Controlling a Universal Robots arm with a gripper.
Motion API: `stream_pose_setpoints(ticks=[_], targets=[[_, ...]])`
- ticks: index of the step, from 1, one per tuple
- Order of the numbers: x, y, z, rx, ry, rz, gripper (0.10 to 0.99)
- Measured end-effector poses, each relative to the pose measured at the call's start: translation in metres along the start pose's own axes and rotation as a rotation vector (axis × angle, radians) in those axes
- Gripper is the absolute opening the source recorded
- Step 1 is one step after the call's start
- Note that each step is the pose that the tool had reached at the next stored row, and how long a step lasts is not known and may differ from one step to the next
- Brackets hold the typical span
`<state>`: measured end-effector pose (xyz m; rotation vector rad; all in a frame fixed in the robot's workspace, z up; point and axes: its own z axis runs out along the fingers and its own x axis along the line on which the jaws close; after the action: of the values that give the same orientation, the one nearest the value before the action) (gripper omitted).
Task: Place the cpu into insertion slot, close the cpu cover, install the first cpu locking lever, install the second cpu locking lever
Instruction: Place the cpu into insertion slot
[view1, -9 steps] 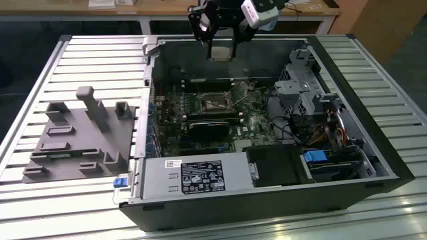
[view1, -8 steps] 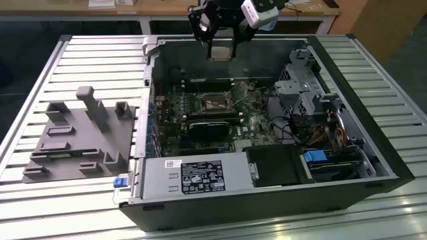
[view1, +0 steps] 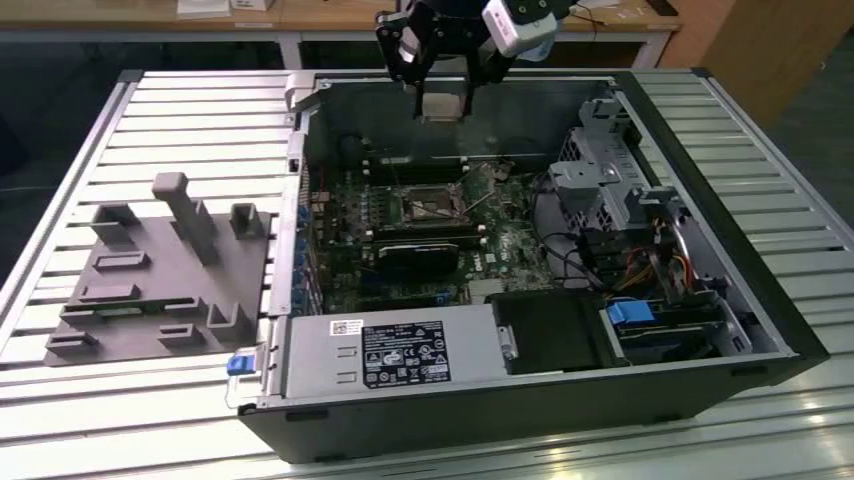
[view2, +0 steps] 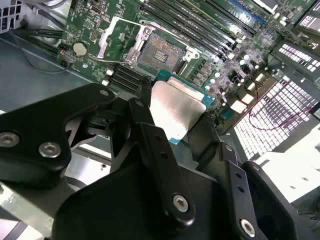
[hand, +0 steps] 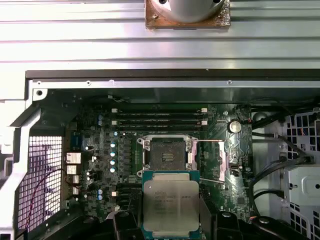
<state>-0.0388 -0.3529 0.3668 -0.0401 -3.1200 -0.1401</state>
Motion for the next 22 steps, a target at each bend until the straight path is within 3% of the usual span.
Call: stream_pose_setpoints(ticks=[4, 12, 22], targets=[[0.0000, 0.0000, 0.0004, 0.000, 0.0000, 0.000, 0.537], [-0.0001, -0.0007, 0.0084, 0.001, -0.0011, 0.000, 0.537], [-0.0003, -0.0019, 0.0214, 0.015, -0.0041, 0.000, 0.537]])
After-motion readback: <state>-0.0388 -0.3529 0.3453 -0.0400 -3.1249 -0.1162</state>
